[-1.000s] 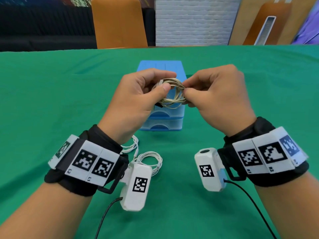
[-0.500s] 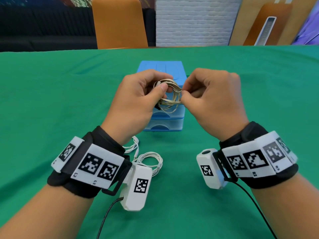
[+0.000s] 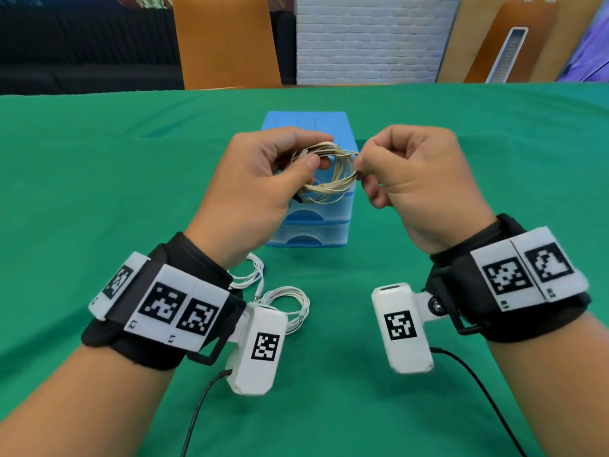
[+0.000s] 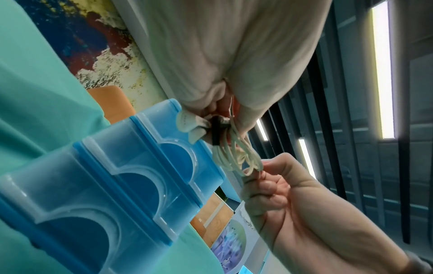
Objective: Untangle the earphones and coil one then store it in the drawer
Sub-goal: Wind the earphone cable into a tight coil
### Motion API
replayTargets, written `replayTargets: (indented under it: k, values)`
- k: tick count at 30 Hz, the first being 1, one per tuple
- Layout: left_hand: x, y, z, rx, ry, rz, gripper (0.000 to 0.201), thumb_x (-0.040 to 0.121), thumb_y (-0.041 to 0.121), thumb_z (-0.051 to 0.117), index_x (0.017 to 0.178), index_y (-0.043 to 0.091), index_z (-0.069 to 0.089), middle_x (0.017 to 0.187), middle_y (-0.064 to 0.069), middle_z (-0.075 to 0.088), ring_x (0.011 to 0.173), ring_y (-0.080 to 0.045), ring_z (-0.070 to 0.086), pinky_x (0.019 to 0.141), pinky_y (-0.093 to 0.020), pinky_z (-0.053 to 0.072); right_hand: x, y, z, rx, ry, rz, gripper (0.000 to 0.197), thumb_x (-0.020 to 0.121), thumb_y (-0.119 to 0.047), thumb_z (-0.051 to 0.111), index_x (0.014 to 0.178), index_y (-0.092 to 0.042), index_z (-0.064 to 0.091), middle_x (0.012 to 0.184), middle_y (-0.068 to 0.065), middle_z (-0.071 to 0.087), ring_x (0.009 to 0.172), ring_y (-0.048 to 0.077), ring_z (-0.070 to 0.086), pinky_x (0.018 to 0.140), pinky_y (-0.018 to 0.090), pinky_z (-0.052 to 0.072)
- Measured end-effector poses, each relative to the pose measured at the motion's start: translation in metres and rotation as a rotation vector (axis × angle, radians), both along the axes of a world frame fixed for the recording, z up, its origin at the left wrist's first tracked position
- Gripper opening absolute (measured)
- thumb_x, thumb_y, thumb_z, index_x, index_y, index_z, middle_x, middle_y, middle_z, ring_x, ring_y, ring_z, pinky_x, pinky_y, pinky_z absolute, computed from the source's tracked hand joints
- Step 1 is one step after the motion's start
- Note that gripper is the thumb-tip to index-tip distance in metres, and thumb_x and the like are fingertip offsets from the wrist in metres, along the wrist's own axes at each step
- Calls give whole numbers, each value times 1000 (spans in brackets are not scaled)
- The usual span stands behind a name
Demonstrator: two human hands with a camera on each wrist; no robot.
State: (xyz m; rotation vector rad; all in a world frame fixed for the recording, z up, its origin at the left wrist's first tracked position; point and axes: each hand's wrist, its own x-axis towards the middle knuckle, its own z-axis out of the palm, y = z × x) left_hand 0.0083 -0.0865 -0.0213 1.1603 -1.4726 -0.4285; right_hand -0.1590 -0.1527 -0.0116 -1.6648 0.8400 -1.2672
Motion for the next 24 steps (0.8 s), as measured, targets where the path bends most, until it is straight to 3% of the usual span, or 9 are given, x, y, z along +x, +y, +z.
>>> replayTargets:
  k: [6, 10, 12, 14, 17, 20, 22, 24]
  values:
    - [1, -1, 0, -41, -72, 32, 26, 95, 5, 63, 119, 9, 72, 95, -5, 75, 71, -4, 61, 75, -23, 51, -2, -1, 0, 25, -38, -2, 13, 79, 5, 67, 76, -7, 65, 62, 10, 63, 46, 13, 59, 42, 21, 41]
    - [3, -1, -1, -60, -159, 104, 27, 92, 7, 65, 117, 12, 73, 89, 12, 71, 74, 5, 61, 75, -17, 48, -3, 1, -3, -382, 364, -179, 3, 71, -14, 69, 73, -16, 69, 59, -3, 66, 52, 10, 62, 53, 25, 50]
    - [1, -1, -4, -64, -229, 143, 28, 90, 13, 65, 116, 15, 75, 93, 14, 72, 80, 5, 63, 79, -22, 52, -2, 1, -6, -503, 548, -253, 3, 70, -21, 66, 71, -18, 67, 58, -7, 63, 56, 12, 62, 61, 31, 54]
    - [-2, -1, -7, -67, -274, 163, 30, 88, 17, 64, 116, 16, 75, 100, 9, 75, 88, 0, 67, 85, -28, 55, -2, -1, -9, -517, 609, -282, 7, 69, -25, 63, 71, -19, 65, 58, -8, 62, 59, 17, 62, 63, 37, 54]
    - [-2, -1, -8, -81, -287, 172, 30, 88, 17, 65, 117, 17, 75, 102, 8, 76, 91, -3, 69, 86, -33, 56, -5, -1, -6, -520, 562, -287, 6, 69, -23, 64, 70, -17, 65, 58, -6, 63, 57, 15, 62, 61, 36, 53]
    - [2, -1, -6, -97, -302, 185, 30, 90, 17, 65, 119, 17, 74, 93, 10, 72, 85, -9, 67, 80, -38, 56, -6, 3, 0, -412, 387, -204, 2, 72, -15, 64, 70, -14, 65, 60, 2, 64, 52, 17, 67, 50, 33, 52]
    - [3, -1, -6, -112, -323, 187, 30, 91, 15, 65, 119, 16, 74, 86, 9, 67, 80, -11, 63, 76, -39, 54, -4, 5, 4, -206, 263, -96, 6, 79, -9, 61, 73, -10, 60, 65, 9, 62, 50, 18, 68, 42, 28, 46]
    - [3, -1, -5, -128, -337, 181, 30, 91, 14, 65, 120, 15, 74, 86, 3, 68, 80, -17, 64, 75, -42, 53, -3, 6, 7, 89, 145, 54, 13, 87, -7, 56, 76, -13, 57, 68, 7, 57, 54, 18, 64, 42, 23, 41]
